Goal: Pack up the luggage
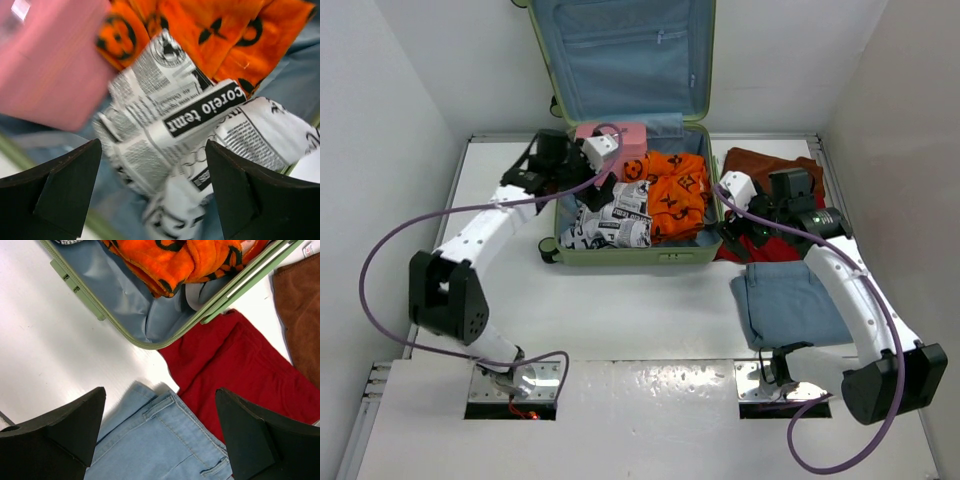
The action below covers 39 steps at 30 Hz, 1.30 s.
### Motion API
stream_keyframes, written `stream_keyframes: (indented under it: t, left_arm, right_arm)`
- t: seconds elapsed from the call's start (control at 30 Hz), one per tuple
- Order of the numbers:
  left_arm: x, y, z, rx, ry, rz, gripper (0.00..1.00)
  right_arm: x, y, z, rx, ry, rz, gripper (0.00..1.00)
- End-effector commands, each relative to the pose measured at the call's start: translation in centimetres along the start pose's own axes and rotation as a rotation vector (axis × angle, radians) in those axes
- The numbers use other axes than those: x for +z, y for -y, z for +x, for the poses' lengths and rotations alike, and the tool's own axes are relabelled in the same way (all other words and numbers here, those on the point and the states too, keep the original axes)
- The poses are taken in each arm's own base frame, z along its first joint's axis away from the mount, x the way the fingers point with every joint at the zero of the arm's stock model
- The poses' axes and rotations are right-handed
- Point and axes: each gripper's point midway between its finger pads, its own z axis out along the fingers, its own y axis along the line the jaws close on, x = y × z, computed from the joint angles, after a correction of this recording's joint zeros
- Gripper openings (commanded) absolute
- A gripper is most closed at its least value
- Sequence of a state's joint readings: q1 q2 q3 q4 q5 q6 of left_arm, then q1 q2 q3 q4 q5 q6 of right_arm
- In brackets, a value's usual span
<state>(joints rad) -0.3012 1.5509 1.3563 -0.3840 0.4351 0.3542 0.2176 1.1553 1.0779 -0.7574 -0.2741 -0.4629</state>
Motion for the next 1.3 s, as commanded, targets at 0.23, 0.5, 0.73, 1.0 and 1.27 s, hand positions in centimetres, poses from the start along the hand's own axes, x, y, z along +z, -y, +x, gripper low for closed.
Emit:
stream_keyframes:
  t: [0.23,0.5,0.73,1.0,1.27]
  left_arm:
    - [3.5,6.6,-0.2,-0.197,0.020,-0.020,0.68]
    - [4.4,10.9,4.6,-0.167,-0.082,0.031,0.50]
    - [8.0,12.6,11.3,-0.093,-0.274,-0.126,0.40]
    - [8.5,8.8,16.8,-0.172,-0.417,-0.447,0.37]
    - [5.3,7.1,4.2,-0.194,-0.041,-0.311,0.84]
  right_arm:
    - [-0.3,0.4,-0.7,0.005,0.016,0.009,0.90]
    - [-0.1,0.2,-0.2,-0.001,0.011,0.012,0.90]
    - [0.0,0.5,0.3,-0.003,-0.003,0.028,0.90]
    - [-0.4,2.7,2.3,0.099,-0.042,0.118,0.90]
    - [-1.6,2.4,8.4,0.427,-0.127,0.134,0.90]
